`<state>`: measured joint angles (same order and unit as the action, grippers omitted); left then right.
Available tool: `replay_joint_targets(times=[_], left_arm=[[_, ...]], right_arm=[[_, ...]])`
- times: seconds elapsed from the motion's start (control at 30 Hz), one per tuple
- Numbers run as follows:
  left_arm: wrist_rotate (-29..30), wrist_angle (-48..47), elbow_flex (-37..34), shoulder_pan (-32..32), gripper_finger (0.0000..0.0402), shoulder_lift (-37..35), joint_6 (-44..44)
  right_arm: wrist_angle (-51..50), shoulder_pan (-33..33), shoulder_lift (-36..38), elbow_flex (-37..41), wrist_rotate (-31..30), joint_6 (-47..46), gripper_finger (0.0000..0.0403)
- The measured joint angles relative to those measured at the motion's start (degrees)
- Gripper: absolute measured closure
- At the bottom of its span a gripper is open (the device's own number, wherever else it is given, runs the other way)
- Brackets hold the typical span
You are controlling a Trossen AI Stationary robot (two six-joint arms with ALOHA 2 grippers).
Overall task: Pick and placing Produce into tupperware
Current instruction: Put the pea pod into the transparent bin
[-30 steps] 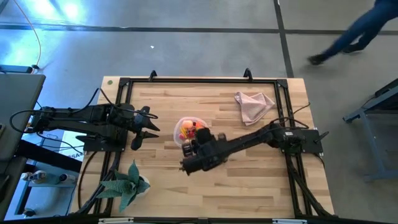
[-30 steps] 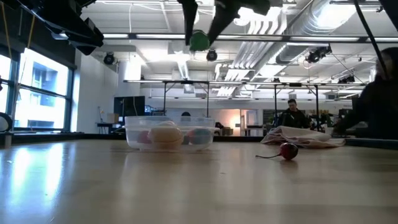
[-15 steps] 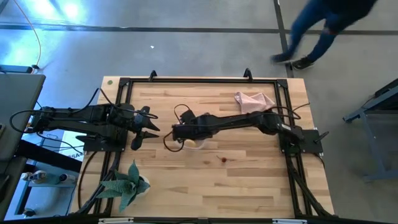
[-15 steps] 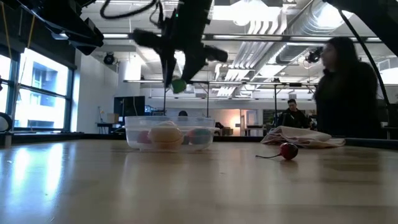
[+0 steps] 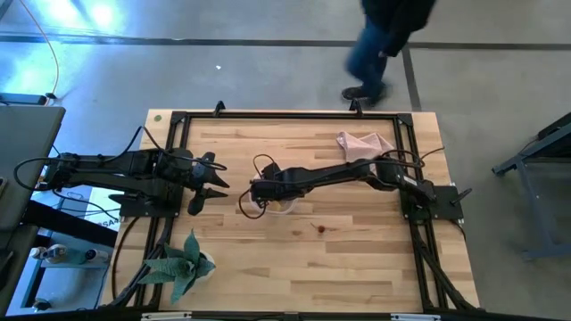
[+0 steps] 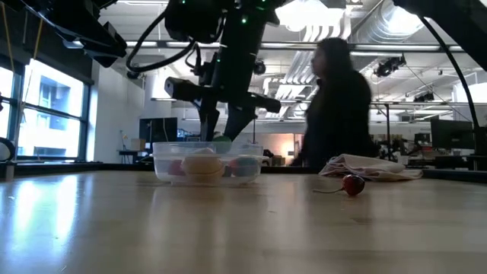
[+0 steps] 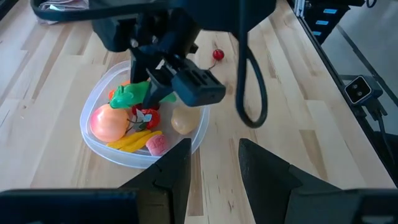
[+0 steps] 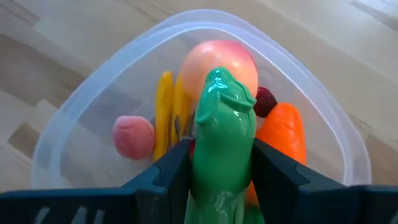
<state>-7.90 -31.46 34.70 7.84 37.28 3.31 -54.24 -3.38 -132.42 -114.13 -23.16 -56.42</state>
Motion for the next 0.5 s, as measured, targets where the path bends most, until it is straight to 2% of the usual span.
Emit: replay_joint_targets(times=[0.5], left_arm=[[0.01, 0.0, 0.01, 0.0, 0.0279, -0.02, 0.01]], right_arm=[[1.37, 0.0, 0.0, 0.68, -0.44, 1.04, 0.0272]])
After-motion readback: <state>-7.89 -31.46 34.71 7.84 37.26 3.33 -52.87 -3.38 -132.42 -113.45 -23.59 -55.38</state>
